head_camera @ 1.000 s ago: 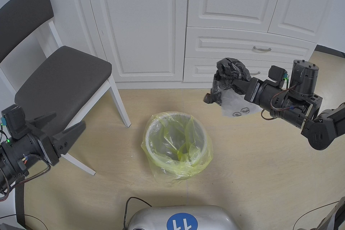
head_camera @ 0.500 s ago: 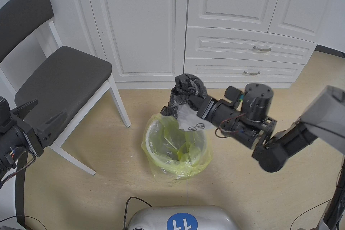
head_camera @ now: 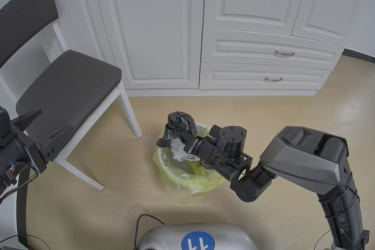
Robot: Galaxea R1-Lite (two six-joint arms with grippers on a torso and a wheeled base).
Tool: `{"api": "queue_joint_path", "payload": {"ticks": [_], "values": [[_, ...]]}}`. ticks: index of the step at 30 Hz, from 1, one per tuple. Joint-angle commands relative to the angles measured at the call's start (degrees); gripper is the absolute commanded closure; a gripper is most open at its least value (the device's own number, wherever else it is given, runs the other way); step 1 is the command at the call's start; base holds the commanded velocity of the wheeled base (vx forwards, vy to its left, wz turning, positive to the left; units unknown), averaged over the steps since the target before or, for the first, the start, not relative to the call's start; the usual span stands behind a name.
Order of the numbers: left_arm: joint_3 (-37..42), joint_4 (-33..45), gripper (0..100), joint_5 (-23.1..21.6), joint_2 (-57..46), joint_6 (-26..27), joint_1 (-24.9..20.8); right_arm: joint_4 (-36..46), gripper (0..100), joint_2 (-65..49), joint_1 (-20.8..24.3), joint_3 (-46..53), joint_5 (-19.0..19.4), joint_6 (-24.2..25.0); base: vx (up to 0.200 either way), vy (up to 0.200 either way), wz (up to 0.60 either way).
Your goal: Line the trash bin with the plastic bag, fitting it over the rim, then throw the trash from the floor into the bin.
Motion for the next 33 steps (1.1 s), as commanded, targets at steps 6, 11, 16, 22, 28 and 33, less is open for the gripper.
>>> {"api": "queue_joint_path", "payload": {"ticks": [6,11,16,22,28,33], "values": [[0.25,-0.89,0,0.04,1.06,-0.07,0.01,0.49,100,6.89,-0.66,-4.23,-0.09,0.03,0.000,0.000,0.00],[0.34,-0.89,0,0.04,1.06,-0.07,0.01,1.36,100,7.24,-1.71,-4.23,-0.17,-0.15,0.000,0.000,0.00],[0.42,-0.89,0,0.04,1.06,-0.07,0.10,1.45,100,6.80,-3.65,-3.70,-0.26,-0.68,0.000,0.000,0.00],[0.34,-0.89,0,0.04,1.06,-0.25,0.10,1.54,100,5.22,-4.26,-3.26,-0.70,-0.32,0.000,0.000,0.00],[0.60,-0.89,0,0.04,1.32,-0.16,0.01,1.28,100,6.10,-1.01,-3.61,-0.70,-0.24,0.000,0.000,0.00],[0.78,-0.80,0,0.04,1.41,-0.07,-0.34,1.63,100,7.59,-0.92,-5.72,-0.70,-0.15,0.000,0.000,0.00]]}}
